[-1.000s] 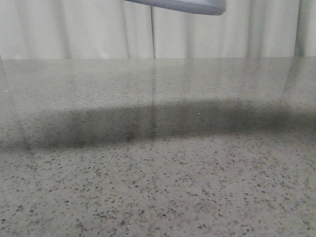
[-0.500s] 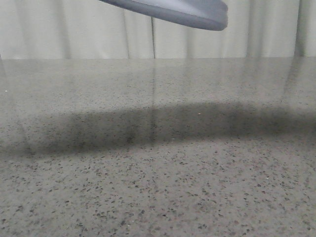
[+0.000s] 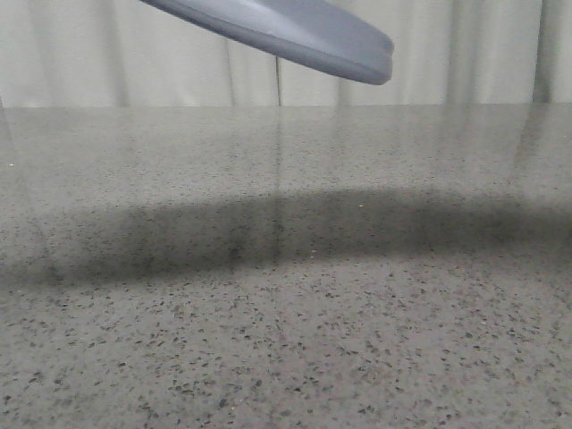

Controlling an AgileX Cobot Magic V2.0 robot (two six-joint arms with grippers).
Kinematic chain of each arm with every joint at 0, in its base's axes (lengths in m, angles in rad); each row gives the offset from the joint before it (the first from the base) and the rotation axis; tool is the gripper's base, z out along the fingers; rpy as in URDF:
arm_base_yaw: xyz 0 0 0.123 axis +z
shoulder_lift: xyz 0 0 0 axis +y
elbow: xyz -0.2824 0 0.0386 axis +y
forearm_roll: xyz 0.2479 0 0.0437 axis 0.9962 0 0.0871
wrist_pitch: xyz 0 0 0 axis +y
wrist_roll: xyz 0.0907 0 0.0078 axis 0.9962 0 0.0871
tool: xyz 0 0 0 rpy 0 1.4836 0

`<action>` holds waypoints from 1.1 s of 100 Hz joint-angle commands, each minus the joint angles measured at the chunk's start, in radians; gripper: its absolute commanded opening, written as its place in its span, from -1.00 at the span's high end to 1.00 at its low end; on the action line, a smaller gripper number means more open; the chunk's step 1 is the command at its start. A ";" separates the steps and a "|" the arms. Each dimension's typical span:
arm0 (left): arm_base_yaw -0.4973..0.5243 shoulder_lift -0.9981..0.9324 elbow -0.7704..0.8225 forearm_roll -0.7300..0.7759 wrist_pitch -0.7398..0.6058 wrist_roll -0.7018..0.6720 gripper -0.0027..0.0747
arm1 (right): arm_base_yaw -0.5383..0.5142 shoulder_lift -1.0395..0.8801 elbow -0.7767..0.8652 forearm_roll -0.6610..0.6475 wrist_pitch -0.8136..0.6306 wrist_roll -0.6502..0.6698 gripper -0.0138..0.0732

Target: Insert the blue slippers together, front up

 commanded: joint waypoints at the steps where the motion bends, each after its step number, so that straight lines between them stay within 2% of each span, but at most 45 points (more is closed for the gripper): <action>1: -0.017 0.001 -0.036 -0.111 0.204 -0.026 0.89 | 0.052 0.016 -0.026 0.123 0.094 -0.034 0.93; 26: -0.017 0.001 -0.036 -0.109 0.166 -0.005 0.89 | 0.066 0.018 -0.026 0.115 0.011 -0.122 0.93; 51: -0.017 0.001 -0.036 -0.070 0.102 -0.003 0.89 | 0.066 0.018 -0.026 -0.013 -0.040 -0.161 0.91; 61: -0.017 0.001 -0.036 -0.056 0.069 -0.003 0.89 | 0.066 0.018 -0.026 -0.063 -0.083 -0.161 0.77; 87: -0.017 0.001 -0.036 -0.014 -0.028 -0.003 0.89 | 0.066 0.016 -0.026 -0.153 -0.177 -0.161 0.09; 97: -0.017 0.003 -0.036 0.016 -0.060 -0.003 0.89 | 0.066 0.004 -0.026 -0.169 -0.224 -0.161 -0.01; 110: -0.017 0.037 -0.036 0.026 -0.063 -0.003 0.89 | 0.066 -0.036 -0.026 -0.190 -0.305 -0.163 -0.01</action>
